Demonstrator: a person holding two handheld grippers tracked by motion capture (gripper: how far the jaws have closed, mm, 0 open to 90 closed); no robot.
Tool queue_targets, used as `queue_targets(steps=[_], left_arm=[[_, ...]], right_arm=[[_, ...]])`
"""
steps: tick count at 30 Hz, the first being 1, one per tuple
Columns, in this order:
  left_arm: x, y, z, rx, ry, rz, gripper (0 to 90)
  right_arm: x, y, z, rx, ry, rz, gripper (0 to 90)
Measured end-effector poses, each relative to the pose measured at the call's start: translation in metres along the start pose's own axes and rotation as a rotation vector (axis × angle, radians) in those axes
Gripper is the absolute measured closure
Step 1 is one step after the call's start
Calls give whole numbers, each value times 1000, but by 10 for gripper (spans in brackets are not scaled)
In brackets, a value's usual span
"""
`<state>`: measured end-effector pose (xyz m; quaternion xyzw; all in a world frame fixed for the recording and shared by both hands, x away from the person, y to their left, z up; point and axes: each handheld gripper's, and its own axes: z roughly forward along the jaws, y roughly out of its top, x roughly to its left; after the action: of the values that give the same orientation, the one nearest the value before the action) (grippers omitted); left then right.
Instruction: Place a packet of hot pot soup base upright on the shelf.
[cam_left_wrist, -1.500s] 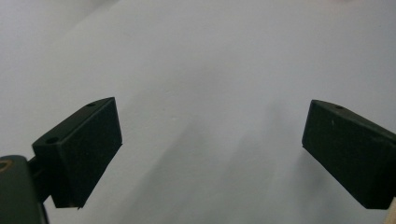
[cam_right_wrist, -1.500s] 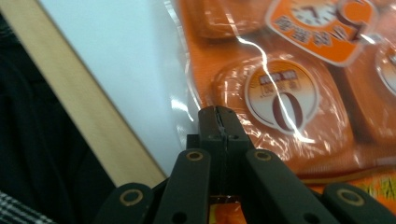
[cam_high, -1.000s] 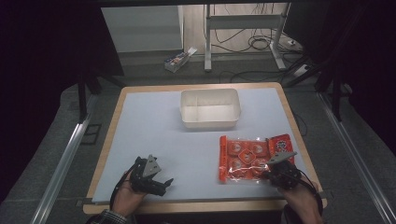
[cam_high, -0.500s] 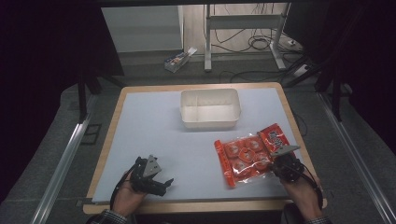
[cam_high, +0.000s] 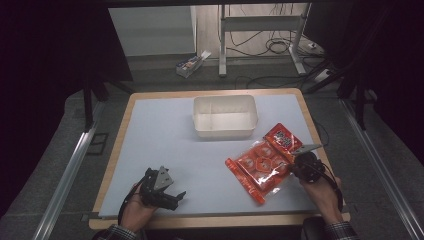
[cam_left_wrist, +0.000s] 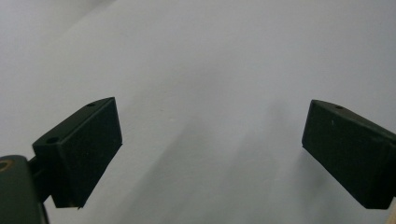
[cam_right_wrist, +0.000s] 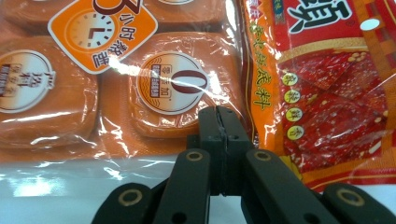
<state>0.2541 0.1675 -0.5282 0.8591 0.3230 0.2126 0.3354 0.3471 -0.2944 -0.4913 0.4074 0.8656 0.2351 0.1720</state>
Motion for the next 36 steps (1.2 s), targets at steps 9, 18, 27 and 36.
queue_targets(steps=[9, 18, 27, 36], left_arm=[[-2, 1, -1, 1, 11, 19, 48], [-2, 1, -1, -5, 17, 20, 47], [0, 1, -2, -5, 13, 16, 45], [1, 0, -2, -5, 15, 11, 44]], right_arm=[[-4, 6, -11, -62, 98, 34, 711], [-22, 14, -15, -113, 77, 66, 399], [-48, 23, -8, -131, 49, 93, 91], [-77, 31, 8, -144, 29, 147, 0]])
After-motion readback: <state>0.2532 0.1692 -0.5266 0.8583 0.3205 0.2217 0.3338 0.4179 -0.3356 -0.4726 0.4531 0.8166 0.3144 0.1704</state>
